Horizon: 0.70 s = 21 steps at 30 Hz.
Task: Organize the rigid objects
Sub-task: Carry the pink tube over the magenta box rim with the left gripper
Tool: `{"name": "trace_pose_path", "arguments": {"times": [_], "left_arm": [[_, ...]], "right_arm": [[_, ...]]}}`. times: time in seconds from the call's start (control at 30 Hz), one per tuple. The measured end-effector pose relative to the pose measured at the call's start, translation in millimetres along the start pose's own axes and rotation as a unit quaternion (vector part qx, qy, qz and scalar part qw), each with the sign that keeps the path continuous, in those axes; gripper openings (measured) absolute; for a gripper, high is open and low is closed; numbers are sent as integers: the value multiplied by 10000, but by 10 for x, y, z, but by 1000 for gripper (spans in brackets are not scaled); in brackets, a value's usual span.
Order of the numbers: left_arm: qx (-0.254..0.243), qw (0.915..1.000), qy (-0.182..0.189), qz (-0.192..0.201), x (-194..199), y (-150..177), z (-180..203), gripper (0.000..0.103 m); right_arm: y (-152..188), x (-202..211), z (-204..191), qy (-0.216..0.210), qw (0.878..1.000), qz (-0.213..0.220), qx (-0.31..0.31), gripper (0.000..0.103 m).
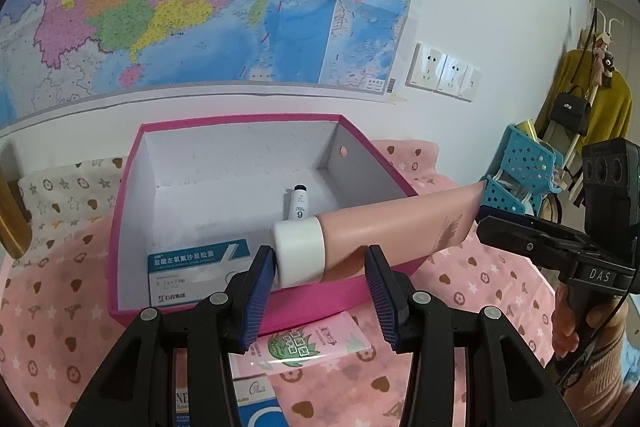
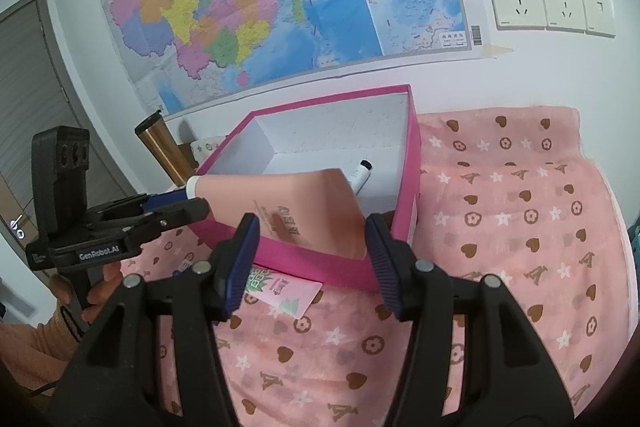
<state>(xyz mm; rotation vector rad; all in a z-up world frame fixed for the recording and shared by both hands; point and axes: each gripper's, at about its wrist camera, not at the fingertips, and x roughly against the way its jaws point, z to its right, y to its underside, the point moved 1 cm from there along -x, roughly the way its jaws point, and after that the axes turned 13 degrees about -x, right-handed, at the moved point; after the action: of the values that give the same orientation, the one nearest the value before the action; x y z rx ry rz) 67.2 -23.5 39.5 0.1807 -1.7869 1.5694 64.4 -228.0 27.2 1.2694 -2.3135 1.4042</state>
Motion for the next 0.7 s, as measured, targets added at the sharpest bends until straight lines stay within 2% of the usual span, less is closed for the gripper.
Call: {"name": "trace_pose_path", "arguments": {"times": [0.7], "left_arm": [[42, 10000, -66, -54, -158, -94, -98, 49]], "right_arm": [[-101, -140, 32, 35, 9999, -82, -54, 58]]}}
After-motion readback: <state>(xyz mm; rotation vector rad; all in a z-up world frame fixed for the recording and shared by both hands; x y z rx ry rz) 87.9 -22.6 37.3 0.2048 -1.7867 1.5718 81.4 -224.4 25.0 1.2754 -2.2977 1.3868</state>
